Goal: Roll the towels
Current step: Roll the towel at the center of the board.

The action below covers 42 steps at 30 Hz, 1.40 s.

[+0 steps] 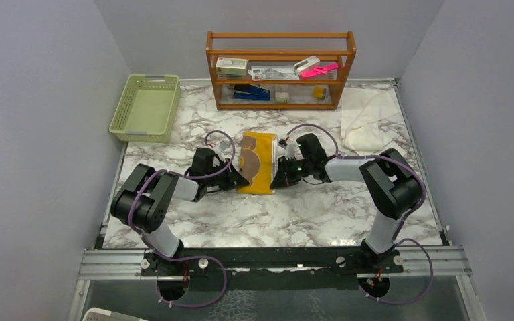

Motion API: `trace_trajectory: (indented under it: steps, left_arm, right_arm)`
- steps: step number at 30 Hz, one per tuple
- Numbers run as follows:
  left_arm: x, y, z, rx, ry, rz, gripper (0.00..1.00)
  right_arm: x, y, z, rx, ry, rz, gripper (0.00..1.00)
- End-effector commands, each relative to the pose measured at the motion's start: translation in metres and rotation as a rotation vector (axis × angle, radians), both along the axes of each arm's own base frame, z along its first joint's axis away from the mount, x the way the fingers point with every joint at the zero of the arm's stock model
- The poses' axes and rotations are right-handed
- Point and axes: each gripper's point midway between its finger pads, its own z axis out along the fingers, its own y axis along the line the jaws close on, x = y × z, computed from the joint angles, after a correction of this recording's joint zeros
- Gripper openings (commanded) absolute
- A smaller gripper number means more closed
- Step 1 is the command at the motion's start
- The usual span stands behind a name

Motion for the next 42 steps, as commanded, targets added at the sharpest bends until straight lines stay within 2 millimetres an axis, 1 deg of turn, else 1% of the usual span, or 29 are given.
trace_trajectory:
  steps: [1, 2, 4, 7, 10, 15, 19, 23, 25, 30, 32, 38, 42]
  left_arm:
    - [-0.019, 0.009, -0.010, 0.040, 0.070, -0.003, 0.00]
    - [-0.017, 0.009, -0.006, 0.034, 0.061, -0.001, 0.00]
    - [-0.015, 0.007, 0.003, 0.018, 0.042, -0.001, 0.00]
    - [-0.013, 0.005, 0.014, 0.002, 0.018, 0.001, 0.00]
    - [-0.013, 0.005, 0.021, -0.009, 0.001, -0.003, 0.00]
    - [-0.020, 0.004, 0.017, -0.015, 0.022, -0.018, 0.00]
    - [-0.031, 0.011, 0.001, 0.018, 0.048, -0.018, 0.00]
    - [-0.039, 0.019, -0.025, 0.074, 0.105, -0.001, 0.00]
    - [-0.041, 0.022, -0.033, 0.092, 0.122, 0.010, 0.00]
    - [-0.039, 0.024, -0.033, 0.102, 0.109, 0.016, 0.00]
    - [-0.038, 0.023, -0.031, 0.099, 0.110, 0.020, 0.00]
    - [-0.035, 0.020, -0.026, 0.079, 0.113, 0.029, 0.00]
    - [-0.035, 0.024, -0.026, 0.087, 0.110, 0.059, 0.00]
  right_arm:
    - [0.013, 0.002, 0.023, 0.007, -0.087, 0.053, 0.15]
    - [0.015, 0.005, 0.030, 0.023, -0.101, 0.062, 0.18]
    - [0.019, 0.010, 0.043, 0.051, -0.121, 0.073, 0.21]
    - [0.022, 0.017, 0.052, 0.087, -0.127, 0.083, 0.22]
    - [0.021, 0.022, 0.050, 0.113, -0.105, 0.088, 0.22]
    - [0.009, 0.027, 0.036, 0.116, -0.064, 0.103, 0.21]
    - [0.000, 0.021, 0.018, 0.091, -0.028, 0.098, 0.21]
    - [-0.009, 0.018, -0.003, 0.076, 0.021, 0.100, 0.21]
    - [-0.013, 0.015, -0.008, 0.078, 0.034, 0.094, 0.20]
    - [-0.018, 0.005, -0.016, 0.047, 0.043, 0.073, 0.20]
    - [-0.017, 0.000, -0.018, 0.030, 0.040, 0.059, 0.20]
    - [0.004, -0.023, -0.015, 0.002, 0.008, -0.008, 0.20]
    - [0.013, -0.031, -0.010, 0.002, -0.017, -0.006, 0.20]
